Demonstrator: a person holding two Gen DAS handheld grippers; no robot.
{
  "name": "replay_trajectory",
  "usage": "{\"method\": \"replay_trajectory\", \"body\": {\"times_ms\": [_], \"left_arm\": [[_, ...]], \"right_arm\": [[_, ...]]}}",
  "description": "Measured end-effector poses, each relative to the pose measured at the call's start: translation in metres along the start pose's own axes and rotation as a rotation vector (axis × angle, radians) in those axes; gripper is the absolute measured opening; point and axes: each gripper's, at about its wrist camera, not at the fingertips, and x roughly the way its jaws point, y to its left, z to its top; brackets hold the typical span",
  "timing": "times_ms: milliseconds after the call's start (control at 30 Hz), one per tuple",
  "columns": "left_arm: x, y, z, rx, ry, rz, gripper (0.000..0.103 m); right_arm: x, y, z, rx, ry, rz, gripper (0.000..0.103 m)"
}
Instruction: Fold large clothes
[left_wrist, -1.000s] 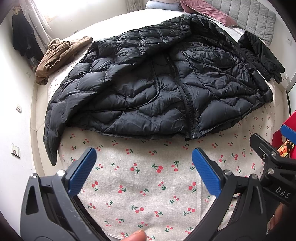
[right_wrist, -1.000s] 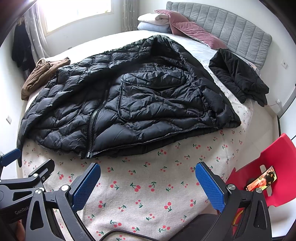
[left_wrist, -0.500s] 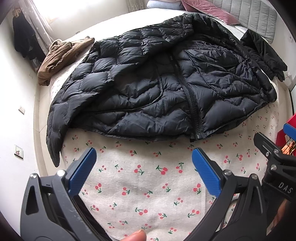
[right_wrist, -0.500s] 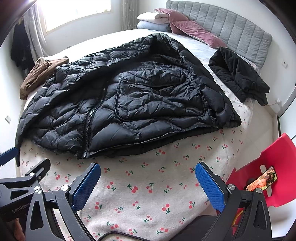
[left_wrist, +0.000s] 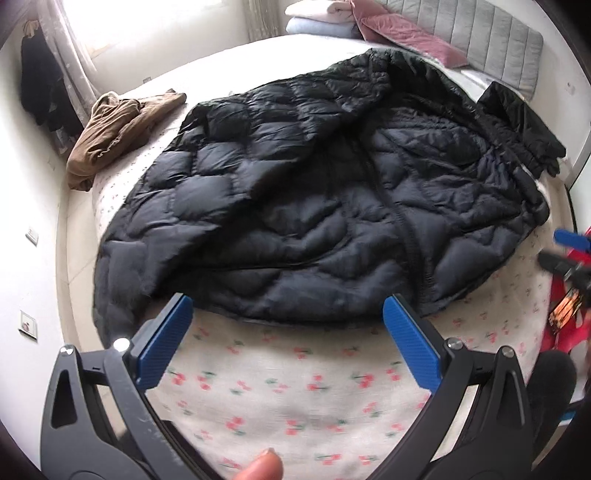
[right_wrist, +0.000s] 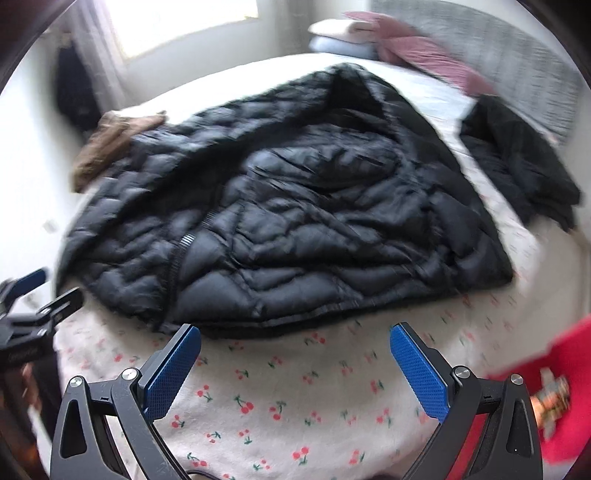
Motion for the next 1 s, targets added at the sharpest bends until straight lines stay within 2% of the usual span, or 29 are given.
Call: {"method": "replay_trajectory", "body": {"times_ms": [67, 167, 267, 467, 500, 633, 767, 833, 933, 1000], "left_arm": [[0.005, 0.014, 0.003, -0.007, 0.027, -0.044, 0.103], [0.016, 0.037, 0.004, -0.042, 0.073, -0.117, 0.103], [0.027, 0.056, 0.003, -0.083, 0.107, -0.13, 0.103], [0.054, 0.092, 0.002, -0.216, 0.158, -0.225, 0.101], [0.059, 0.095, 0.002, -0.23, 0.165, -0.235, 0.1], [0.065, 0.105, 0.003, -0.284, 0.152, -0.215, 0.096], [0.076, 0.11, 0.008, -0.282, 0.15, -0.207, 0.096], [0.09, 0.115, 0.018, -0.249, 0.143, -0.16, 0.096], [0.099, 0.131, 0.035, -0.244, 0.069, -0.071, 0.096], [0.109, 0.143, 0.041, -0.289, 0.069, -0.093, 0.096]], "right_arm": [[0.005, -0.02, 0.006, 0.001, 0.003, 0.03, 0.103], [0.015, -0.05, 0.014, 0.032, 0.036, 0.032, 0.103], [0.029, -0.083, 0.021, 0.101, 0.066, 0.065, 0.103], [0.061, -0.138, 0.026, 0.261, 0.143, 0.121, 0.103], [0.066, -0.143, 0.027, 0.27, 0.148, 0.11, 0.103], [0.072, -0.164, 0.028, 0.296, 0.122, -0.016, 0.103], [0.075, -0.186, 0.028, 0.363, 0.105, 0.044, 0.103], [0.081, -0.193, 0.027, 0.38, 0.117, 0.066, 0.103], [0.087, -0.198, 0.03, 0.392, 0.111, 0.09, 0.103], [0.091, -0.202, 0.03, 0.416, 0.105, 0.103, 0.103]]}}
